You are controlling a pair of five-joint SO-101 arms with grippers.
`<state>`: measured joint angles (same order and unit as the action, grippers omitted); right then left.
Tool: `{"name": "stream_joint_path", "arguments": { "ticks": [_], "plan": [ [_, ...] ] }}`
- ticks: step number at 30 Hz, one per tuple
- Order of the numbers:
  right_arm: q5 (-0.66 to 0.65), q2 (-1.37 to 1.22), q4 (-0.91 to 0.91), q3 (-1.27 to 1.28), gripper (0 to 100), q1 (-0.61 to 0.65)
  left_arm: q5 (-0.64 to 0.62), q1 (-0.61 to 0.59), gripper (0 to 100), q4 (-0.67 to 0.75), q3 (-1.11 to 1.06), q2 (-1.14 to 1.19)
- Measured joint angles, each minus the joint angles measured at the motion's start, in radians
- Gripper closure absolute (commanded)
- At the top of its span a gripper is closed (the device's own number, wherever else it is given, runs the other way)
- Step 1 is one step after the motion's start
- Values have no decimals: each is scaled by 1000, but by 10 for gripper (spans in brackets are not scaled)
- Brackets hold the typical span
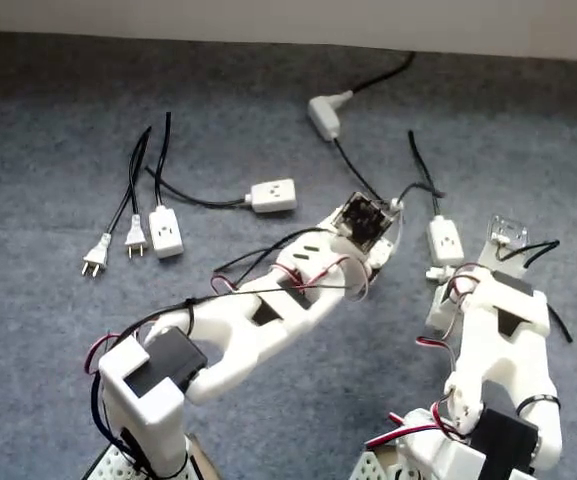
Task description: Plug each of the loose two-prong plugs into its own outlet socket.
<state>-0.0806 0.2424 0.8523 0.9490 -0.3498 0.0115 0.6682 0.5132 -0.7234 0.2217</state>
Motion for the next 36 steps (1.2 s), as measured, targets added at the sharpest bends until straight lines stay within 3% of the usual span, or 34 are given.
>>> {"name": "stream_joint_path", "arguments": {
  "ticks": [6,11,15,21,27,36],
  "plan": [
    [46,0,-23,9,833,-12,6,-14,993,203,-218,-44],
    [48,0,-25,9,833,-12,-52,-25,993,189,-325,-216],
    [48,0,-25,9,833,-12,-172,-29,993,46,-330,-348],
    [48,0,-28,9,833,-12,-184,-28,993,-252,-322,-500],
    [48,0,-29,9,833,-12,-189,-28,993,-594,-167,-512],
    [48,0,-29,9,833,-12,-190,28,993,-601,-143,-450]
  ]
}}
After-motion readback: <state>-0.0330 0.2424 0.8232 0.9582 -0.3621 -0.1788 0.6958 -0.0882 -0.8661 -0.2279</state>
